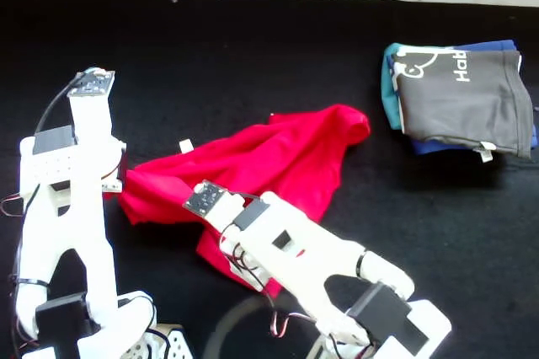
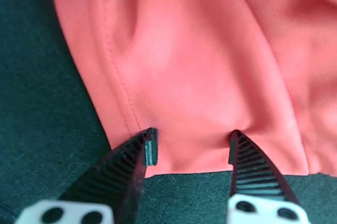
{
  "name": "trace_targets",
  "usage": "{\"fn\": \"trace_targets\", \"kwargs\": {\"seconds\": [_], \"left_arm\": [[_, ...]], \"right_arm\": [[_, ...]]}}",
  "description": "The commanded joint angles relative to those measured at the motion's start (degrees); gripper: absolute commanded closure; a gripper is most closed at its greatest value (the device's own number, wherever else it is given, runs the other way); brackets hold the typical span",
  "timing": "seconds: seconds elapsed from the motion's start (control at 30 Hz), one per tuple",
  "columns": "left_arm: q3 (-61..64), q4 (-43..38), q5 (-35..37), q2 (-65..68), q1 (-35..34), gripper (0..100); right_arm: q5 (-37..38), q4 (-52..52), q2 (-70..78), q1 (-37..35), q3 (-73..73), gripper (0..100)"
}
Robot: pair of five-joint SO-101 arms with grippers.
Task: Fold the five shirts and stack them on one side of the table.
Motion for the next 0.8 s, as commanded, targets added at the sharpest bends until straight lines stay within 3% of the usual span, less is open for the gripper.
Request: {"fn": "trace_targets", "kwargs": {"seconds": [0.0, 0.13, 0.33, 0.5, 0.77], "left_arm": [[-0.75, -0.62, 0.35, -0.22, 0.4, 99], [-0.75, -0.7, 0.18, -0.22, -0.57, 99], [-0.84, -0.7, 0.09, -0.22, -1.63, 99], [-0.75, -0.44, 0.09, -0.22, -1.54, 99], [-0.31, -0.26, 0.09, 0.22, 1.89, 99]], "right_arm": [[0.0, -1.71, 2.33, 1.01, 0.04, 84.2], [0.0, -1.71, 2.33, 4.79, 0.04, 99.8], [1.76, -1.71, 1.1, 13.23, -0.04, 99.3], [5.63, 1.71, -8.75, 19.65, -0.04, 99.3], [16.44, 3.56, -21.41, 33.01, 0.48, 99.3]]}}
